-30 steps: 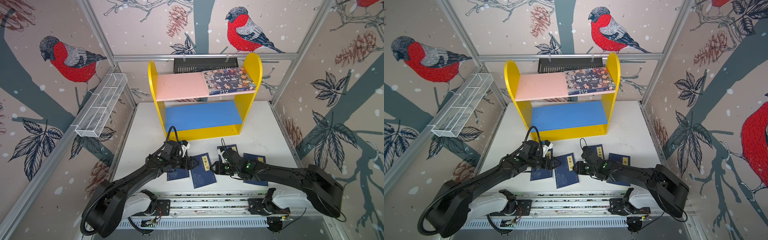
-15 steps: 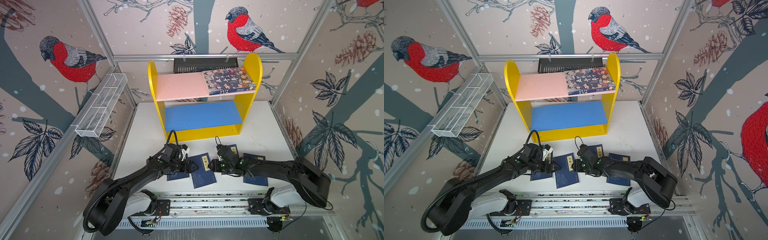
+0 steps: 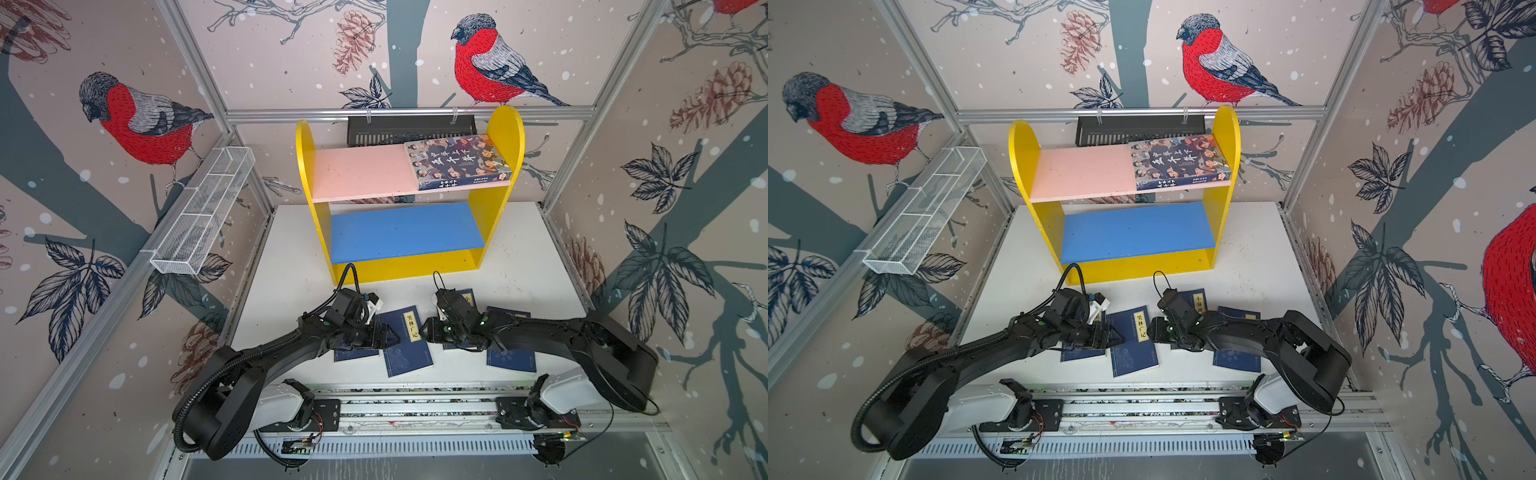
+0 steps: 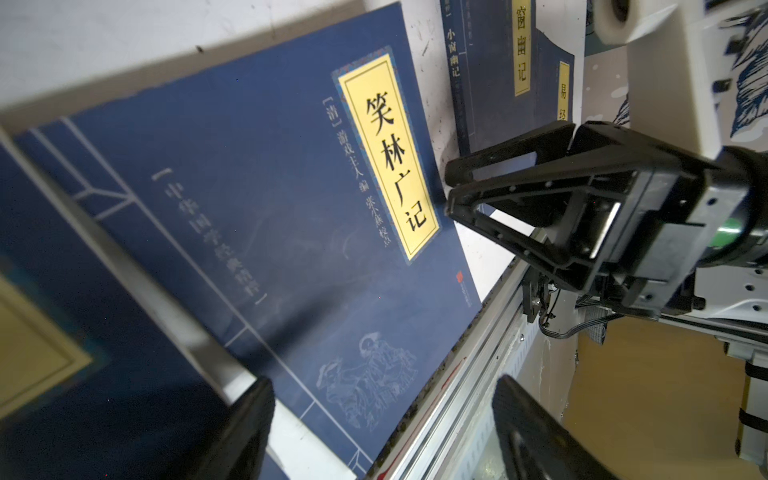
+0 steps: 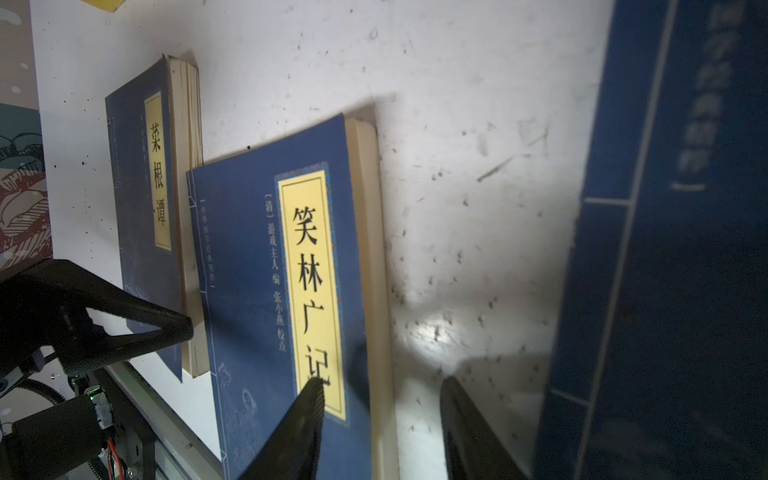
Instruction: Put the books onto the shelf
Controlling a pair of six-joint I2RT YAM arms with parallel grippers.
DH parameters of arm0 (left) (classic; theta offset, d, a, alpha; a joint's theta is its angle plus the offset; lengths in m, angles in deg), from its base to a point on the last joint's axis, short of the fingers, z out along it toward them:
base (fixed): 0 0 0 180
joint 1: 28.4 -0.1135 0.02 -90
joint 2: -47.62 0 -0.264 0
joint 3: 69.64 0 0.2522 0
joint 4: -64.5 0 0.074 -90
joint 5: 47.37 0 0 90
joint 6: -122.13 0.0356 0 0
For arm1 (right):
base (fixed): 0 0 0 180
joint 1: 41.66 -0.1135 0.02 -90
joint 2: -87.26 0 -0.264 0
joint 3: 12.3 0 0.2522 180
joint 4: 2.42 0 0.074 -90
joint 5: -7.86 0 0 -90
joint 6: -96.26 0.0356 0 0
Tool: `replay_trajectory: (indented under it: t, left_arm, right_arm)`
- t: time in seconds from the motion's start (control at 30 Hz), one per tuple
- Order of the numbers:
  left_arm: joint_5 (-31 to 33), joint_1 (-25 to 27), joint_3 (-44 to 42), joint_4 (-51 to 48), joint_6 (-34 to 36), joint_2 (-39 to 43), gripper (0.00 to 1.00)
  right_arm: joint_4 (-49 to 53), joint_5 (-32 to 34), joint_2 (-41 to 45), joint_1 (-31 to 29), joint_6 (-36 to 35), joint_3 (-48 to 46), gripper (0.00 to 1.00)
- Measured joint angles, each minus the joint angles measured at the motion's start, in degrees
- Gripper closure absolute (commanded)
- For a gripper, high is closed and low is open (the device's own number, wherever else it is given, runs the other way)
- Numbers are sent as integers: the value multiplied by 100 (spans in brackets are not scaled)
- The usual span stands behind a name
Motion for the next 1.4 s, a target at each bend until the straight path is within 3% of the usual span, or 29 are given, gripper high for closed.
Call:
replay_trajectory:
  t: [0.37,0.93,1.23,1.4]
  left_arm:
    - [560,0,190,-229,190,-387,21]
    - [120,31,236,356,101,-835,24]
    - [203,0,243,431,-11,-833,25]
    - [577,-103,321,415,42,-798,25]
  right_arm:
    - [-197,-479,225,142,-9,-164,52]
    - [-529,-592,-457,177,-173,74,53]
    - [-857,-654,-485,271,-144,-48,65]
    - [-671,-721,-291,278,-109,-153,79]
